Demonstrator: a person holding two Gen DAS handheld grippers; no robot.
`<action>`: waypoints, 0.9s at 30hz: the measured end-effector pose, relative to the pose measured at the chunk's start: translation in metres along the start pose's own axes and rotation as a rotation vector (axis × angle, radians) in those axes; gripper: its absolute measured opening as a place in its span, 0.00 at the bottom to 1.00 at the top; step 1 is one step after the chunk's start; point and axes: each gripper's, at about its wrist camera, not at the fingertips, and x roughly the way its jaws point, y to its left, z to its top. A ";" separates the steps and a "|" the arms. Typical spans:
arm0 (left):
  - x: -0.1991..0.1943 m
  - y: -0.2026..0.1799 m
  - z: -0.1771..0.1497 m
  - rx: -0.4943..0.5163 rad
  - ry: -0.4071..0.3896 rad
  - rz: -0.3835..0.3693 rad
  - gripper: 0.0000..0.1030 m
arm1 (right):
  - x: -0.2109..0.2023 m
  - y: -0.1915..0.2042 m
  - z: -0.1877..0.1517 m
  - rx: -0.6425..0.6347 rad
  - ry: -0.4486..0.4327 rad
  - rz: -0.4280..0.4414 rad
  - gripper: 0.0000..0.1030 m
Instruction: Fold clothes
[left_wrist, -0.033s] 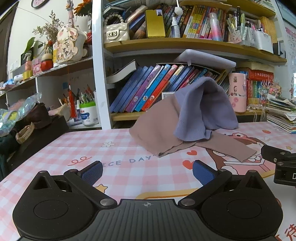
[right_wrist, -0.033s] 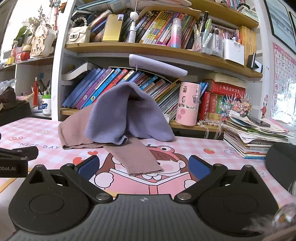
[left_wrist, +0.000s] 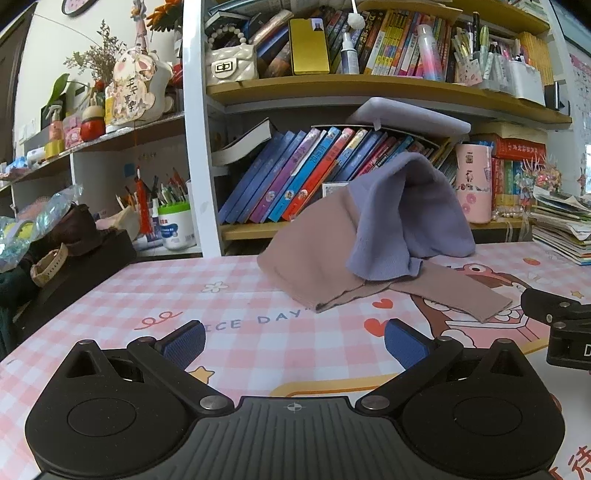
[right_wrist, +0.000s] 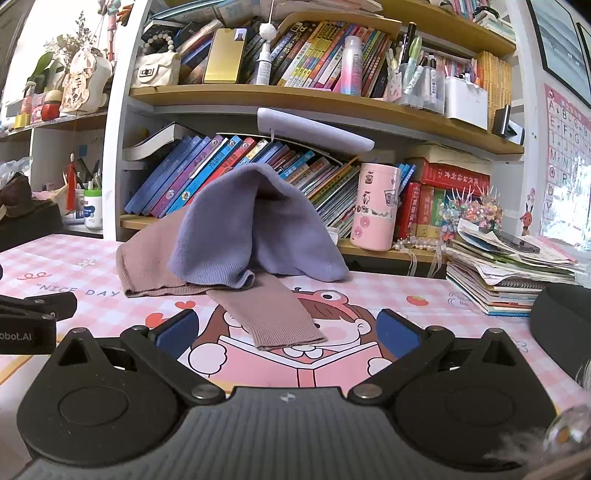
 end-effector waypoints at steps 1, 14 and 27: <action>-0.001 -0.001 0.000 0.005 -0.003 -0.001 1.00 | 0.000 0.000 0.000 0.000 0.000 -0.001 1.00; -0.005 -0.003 -0.002 0.032 -0.025 -0.014 1.00 | 0.002 0.000 -0.001 0.000 0.001 -0.010 1.00; -0.003 -0.004 0.000 0.031 -0.008 -0.015 1.00 | 0.001 0.000 0.000 -0.002 0.000 -0.012 1.00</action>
